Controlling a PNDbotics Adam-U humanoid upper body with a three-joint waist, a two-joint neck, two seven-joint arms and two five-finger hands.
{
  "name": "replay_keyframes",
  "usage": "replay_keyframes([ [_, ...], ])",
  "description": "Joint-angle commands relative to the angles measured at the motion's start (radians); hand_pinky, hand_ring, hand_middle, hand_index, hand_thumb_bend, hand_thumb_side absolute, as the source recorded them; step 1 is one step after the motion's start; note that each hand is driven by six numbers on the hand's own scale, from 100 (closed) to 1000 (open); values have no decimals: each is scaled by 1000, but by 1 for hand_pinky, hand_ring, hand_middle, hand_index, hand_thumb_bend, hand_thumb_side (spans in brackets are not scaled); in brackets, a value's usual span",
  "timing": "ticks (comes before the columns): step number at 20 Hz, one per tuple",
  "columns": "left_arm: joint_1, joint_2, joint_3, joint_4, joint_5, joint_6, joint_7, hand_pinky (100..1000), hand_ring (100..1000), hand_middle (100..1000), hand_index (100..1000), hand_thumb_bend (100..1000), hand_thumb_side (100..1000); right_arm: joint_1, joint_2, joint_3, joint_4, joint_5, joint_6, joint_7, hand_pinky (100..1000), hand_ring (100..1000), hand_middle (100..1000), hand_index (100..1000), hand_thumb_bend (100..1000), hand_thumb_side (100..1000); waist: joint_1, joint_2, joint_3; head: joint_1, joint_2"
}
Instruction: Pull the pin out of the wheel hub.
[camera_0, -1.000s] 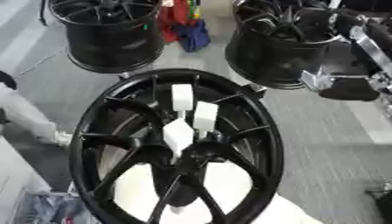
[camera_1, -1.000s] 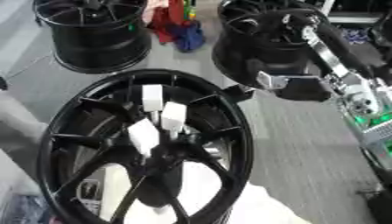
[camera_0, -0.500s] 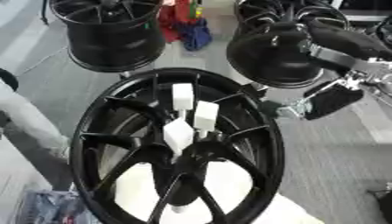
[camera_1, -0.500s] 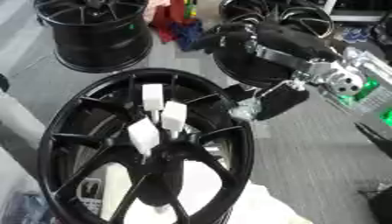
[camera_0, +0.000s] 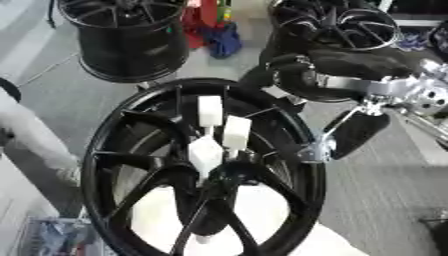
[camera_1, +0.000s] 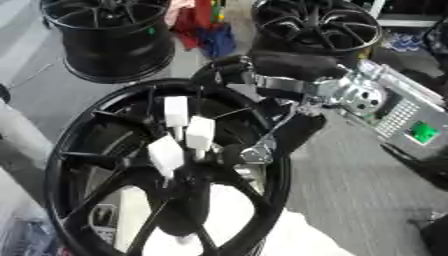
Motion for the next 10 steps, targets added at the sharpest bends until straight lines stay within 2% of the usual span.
replay_keyframes([
  [1,-10,28,-3,-11,-2,-2,-6,627,677,721,789,360,346,-39,17,-4,11,-24,25,54,831,848,869,939,375,315,2,-10,2,-2,5],
  [10,-10,26,-3,-11,-2,-3,-7,627,678,721,789,359,346,-113,129,-1,140,-31,39,219,819,832,834,935,357,333,4,-9,6,-5,5],
])
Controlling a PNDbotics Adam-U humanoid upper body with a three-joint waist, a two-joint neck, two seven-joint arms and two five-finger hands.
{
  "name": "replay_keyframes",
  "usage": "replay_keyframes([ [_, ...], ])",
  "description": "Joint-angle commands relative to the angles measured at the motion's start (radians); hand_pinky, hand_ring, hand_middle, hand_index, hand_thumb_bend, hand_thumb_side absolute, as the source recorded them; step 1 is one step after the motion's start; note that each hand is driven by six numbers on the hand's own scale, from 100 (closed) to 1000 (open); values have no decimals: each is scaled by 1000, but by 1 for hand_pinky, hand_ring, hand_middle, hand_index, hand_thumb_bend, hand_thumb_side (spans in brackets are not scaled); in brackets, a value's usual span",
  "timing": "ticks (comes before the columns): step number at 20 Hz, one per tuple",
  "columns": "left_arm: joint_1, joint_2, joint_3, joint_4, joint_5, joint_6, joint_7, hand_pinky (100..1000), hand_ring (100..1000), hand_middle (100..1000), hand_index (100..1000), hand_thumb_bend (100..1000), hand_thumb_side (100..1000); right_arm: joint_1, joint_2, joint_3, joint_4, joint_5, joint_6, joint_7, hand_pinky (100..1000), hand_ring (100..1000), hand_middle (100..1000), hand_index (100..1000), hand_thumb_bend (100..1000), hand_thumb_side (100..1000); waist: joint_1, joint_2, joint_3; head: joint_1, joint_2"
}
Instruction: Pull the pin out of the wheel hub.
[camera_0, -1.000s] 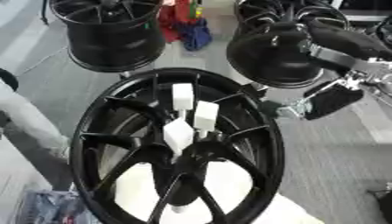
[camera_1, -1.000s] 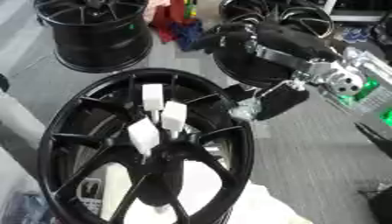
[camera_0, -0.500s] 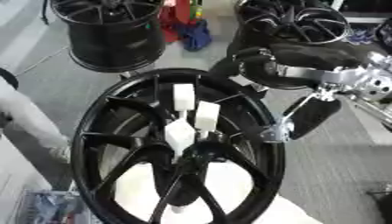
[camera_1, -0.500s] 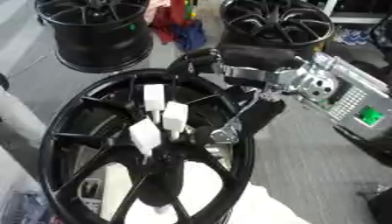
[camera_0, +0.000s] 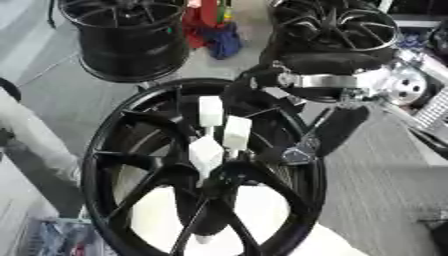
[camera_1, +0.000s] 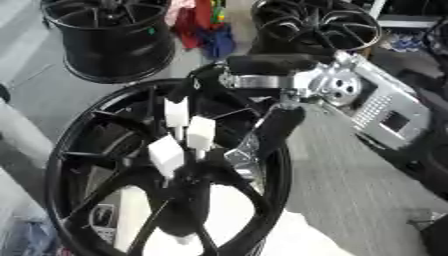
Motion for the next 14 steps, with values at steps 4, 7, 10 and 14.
replay_keyframes([
  [4,-12,25,1,-12,-1,-2,-3,627,678,722,789,358,347,-37,34,-32,79,5,-3,116,815,825,813,935,350,342,4,-7,3,-3,5],
  [7,-13,25,1,-13,-1,-2,-3,627,679,721,789,357,347,-42,49,-41,109,18,-8,159,813,822,803,930,348,354,5,-6,3,-3,5],
  [10,-13,25,1,-13,-1,-2,-3,627,679,721,789,358,347,-45,62,-41,137,39,-17,174,813,822,799,923,347,359,5,-5,4,-3,5],
  [14,-13,25,1,-13,-1,-2,-3,627,679,722,789,357,347,-46,70,-39,160,56,-31,177,818,827,800,924,346,363,5,-4,5,-3,5],
])
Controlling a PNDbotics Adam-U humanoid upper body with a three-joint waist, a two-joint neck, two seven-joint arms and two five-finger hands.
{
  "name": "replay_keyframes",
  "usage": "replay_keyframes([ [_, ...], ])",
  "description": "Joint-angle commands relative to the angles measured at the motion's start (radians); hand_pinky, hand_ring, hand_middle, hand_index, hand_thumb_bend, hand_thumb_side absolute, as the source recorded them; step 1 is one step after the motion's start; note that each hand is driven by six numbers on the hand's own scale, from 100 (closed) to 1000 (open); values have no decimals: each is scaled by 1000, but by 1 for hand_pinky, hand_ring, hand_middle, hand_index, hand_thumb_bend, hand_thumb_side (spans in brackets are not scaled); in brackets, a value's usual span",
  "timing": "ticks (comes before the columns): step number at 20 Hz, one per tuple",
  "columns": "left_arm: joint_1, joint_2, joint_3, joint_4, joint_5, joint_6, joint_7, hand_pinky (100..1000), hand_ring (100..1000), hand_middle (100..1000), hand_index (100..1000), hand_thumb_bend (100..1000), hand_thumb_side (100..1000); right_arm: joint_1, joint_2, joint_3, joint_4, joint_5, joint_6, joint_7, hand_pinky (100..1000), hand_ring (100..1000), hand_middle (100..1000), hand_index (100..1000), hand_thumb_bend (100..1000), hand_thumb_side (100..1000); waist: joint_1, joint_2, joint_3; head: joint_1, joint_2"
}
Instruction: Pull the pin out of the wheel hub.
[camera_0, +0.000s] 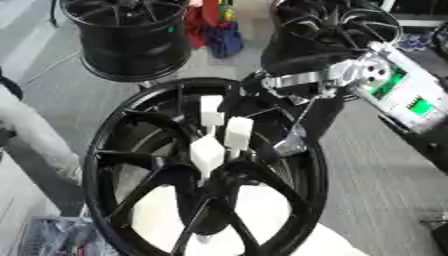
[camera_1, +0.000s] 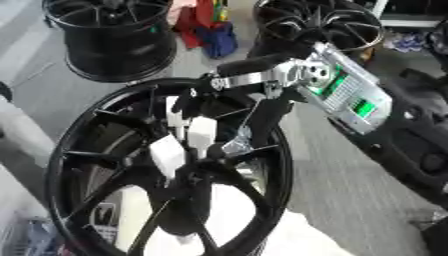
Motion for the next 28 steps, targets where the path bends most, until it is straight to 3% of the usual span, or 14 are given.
replay_keyframes([
  [1,-14,25,0,-13,-1,-1,-3,627,679,721,789,357,347,-24,-10,-17,18,22,-7,3,824,835,803,926,346,367,5,-9,0,-3,5],
  [6,-14,24,0,-14,-1,-1,-4,627,680,721,789,357,347,-29,2,-22,49,70,-25,-10,839,847,814,929,318,367,5,-8,1,-4,5],
  [14,-12,22,1,-13,-2,-1,-3,627,680,721,789,356,347,-37,15,-29,73,125,-47,-63,848,856,836,931,351,373,7,-7,3,-5,5],
  [28,-14,20,-1,-13,-2,-1,-6,628,681,721,788,356,347,-50,76,-11,182,193,-67,-37,830,838,815,895,346,372,3,-7,10,-14,5],
])
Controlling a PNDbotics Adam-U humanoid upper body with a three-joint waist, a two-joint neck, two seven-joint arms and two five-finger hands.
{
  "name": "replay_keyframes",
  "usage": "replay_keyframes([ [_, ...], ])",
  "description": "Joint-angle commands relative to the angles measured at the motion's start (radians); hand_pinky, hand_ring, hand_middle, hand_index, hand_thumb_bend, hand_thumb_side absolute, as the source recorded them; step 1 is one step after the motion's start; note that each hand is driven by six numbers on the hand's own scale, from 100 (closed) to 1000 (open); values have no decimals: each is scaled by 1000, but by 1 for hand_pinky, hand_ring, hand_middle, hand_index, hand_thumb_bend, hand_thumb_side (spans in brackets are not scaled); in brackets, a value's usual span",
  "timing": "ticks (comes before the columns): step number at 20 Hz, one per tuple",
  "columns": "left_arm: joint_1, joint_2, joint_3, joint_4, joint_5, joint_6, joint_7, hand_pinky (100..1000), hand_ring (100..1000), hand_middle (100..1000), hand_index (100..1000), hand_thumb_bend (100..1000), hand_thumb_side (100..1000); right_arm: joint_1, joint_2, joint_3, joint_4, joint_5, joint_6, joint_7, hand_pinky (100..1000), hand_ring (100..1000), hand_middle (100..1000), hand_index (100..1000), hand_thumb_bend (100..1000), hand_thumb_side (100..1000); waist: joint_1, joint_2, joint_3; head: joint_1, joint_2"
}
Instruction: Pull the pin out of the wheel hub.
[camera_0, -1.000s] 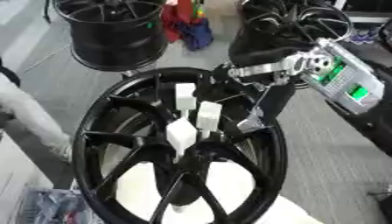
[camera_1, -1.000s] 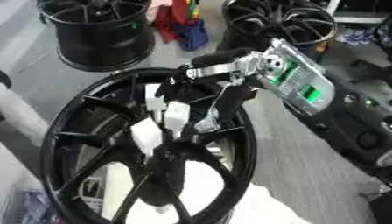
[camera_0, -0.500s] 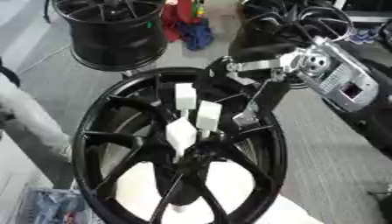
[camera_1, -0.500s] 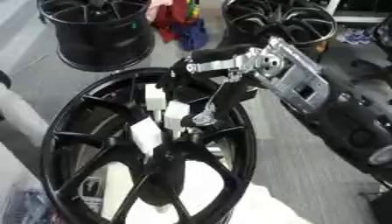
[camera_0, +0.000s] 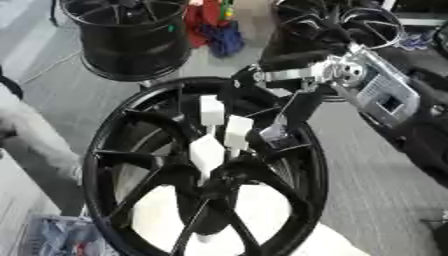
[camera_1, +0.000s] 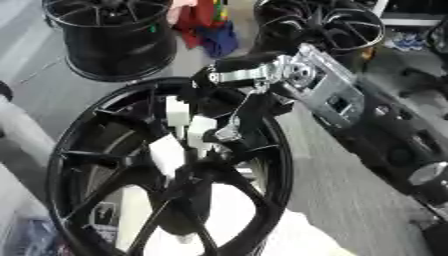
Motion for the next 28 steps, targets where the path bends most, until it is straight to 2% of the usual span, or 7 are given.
replay_keyframes([
  [1,-12,20,-1,-13,-2,-2,-4,628,681,721,788,356,347,-22,-2,-10,21,19,-11,4,829,837,814,892,346,373,3,-8,0,-5,5],
  [16,-11,19,1,-13,-2,-2,-2,629,681,721,788,357,347,-19,8,-12,70,51,-37,12,823,823,800,822,352,366,3,-7,0,-5,5],
  [22,-11,19,2,-13,-2,-2,-1,629,682,721,788,357,347,-15,-2,-20,50,43,-38,0,819,797,771,830,351,363,4,-7,-2,-3,5],
  [28,-11,19,3,-13,-3,-2,0,629,682,721,788,359,348,0,-30,-23,-11,23,-30,-2,814,766,740,830,351,364,4,-6,-6,-2,5],
])
